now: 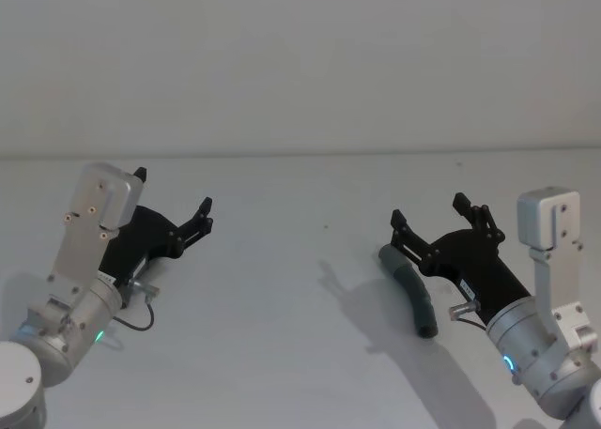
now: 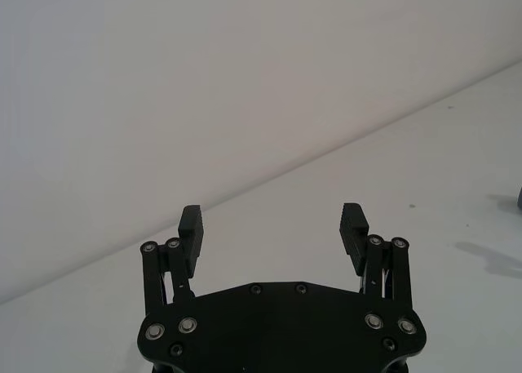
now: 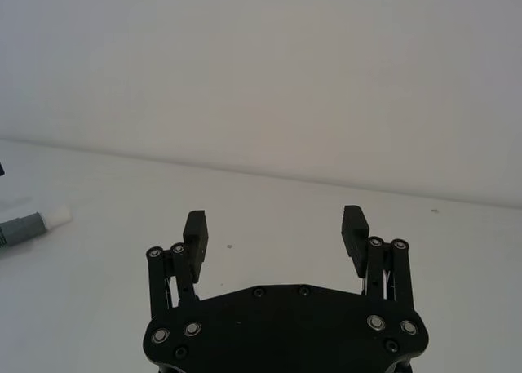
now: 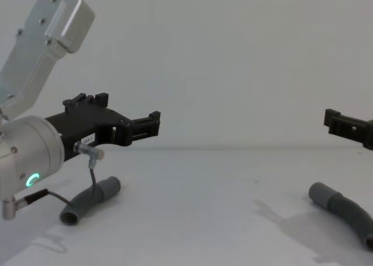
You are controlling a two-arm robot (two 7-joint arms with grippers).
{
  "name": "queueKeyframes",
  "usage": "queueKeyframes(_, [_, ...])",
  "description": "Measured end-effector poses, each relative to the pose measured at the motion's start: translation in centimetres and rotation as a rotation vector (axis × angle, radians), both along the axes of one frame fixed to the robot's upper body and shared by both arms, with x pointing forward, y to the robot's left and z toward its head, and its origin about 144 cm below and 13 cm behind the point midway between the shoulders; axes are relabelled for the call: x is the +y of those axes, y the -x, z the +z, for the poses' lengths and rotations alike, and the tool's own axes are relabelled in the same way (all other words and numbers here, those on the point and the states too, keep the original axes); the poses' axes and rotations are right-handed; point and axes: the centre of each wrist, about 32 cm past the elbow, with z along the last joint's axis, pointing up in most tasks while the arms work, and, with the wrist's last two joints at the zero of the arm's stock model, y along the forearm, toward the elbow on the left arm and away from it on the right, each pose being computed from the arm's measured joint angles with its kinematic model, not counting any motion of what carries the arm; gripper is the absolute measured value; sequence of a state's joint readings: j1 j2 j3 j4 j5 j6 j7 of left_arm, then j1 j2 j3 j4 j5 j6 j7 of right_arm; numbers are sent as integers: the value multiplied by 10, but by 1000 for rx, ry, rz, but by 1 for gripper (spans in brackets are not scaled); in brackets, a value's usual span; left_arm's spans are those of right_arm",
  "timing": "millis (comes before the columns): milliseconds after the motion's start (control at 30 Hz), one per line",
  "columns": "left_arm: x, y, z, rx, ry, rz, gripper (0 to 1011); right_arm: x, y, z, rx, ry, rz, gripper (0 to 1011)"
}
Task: Use both hands to pick up one end of the pipe from the table, align the ends, and insert them.
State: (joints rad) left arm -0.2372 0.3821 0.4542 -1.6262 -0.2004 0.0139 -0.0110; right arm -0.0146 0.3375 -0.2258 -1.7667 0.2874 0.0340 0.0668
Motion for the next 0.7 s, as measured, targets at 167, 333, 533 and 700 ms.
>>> queueKeyframes(167, [0,0,0,0,0,0,1001,0,0,0,0,0,0,1001])
queueKeyframes(333, [0,0,0,0,0,0,1002,0,0,0,0,0,0,1001])
queueKeyframes(533, [0,0,0,0,0,0,1002,0,0,0,0,0,0,1001])
queueKeyframes(700, [0,0,0,0,0,0,1001,0,0,0,0,0,0,1001])
